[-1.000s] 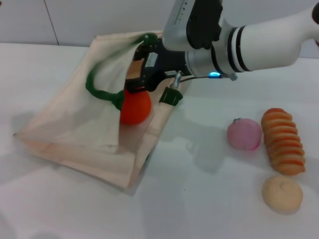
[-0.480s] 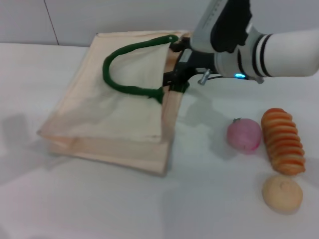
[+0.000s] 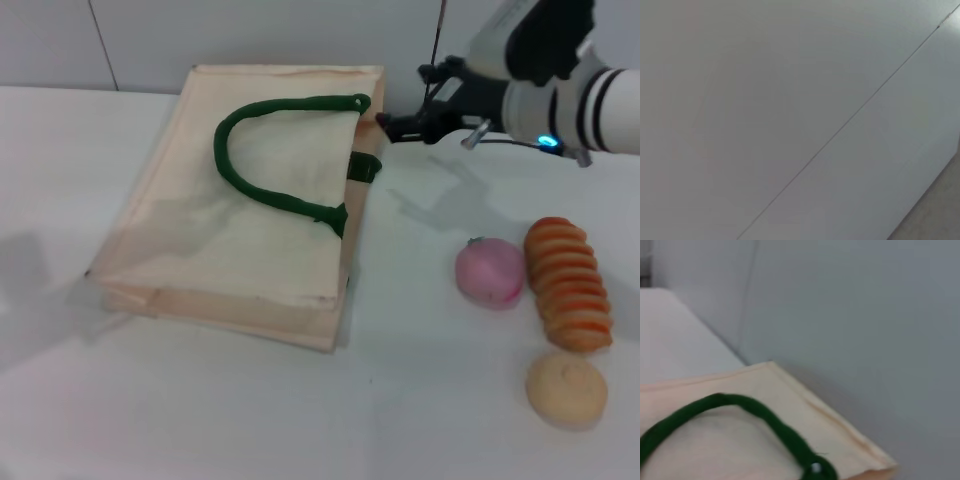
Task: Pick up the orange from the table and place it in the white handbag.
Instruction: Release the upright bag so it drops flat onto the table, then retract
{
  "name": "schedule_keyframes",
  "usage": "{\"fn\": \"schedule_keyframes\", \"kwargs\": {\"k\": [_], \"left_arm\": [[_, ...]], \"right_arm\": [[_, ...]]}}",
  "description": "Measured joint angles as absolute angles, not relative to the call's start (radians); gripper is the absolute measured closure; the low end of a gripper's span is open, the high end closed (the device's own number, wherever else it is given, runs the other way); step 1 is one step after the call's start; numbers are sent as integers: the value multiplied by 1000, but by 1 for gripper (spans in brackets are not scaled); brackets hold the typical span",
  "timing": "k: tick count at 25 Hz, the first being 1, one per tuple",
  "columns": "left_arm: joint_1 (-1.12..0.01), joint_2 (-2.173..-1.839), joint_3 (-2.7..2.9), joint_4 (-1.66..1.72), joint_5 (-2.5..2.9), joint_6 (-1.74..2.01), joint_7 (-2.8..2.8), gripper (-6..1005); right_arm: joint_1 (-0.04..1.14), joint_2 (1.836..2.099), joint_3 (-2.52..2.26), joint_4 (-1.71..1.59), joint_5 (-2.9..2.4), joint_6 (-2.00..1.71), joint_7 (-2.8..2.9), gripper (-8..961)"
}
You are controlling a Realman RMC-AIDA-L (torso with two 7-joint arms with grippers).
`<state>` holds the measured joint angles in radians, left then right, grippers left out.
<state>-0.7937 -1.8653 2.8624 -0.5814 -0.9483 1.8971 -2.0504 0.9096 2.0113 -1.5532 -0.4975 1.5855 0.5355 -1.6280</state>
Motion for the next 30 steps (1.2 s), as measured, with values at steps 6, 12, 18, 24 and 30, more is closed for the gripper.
{"fn": "schedule_keyframes", "kwargs": {"k": [6,12,18,24,30], "left_arm": [[-792,-1870,2862,-580,-948,1891,-2013,641],[-782,-1897,2860,-528,-951,1844,-1817,641],[-761,-1932,2854,-496,-964,1758,-1622,641],[-736,-1984,2853,-494,-1018,1682,-1425,641],[-715,-2024,2850,-454,-1058,1587,-1208,641]], "right_arm": [[852,2017,-1426,-545,1586,536,-1634,57],[705,2032,-1341,-677,1708,536,-1738,58],[631,2033,-1335,-640,2097,634,-2039,58],[610,2032,-1328,-478,2457,813,-2345,59],[609,2033,-1293,-311,2674,989,-2558,59]]}}
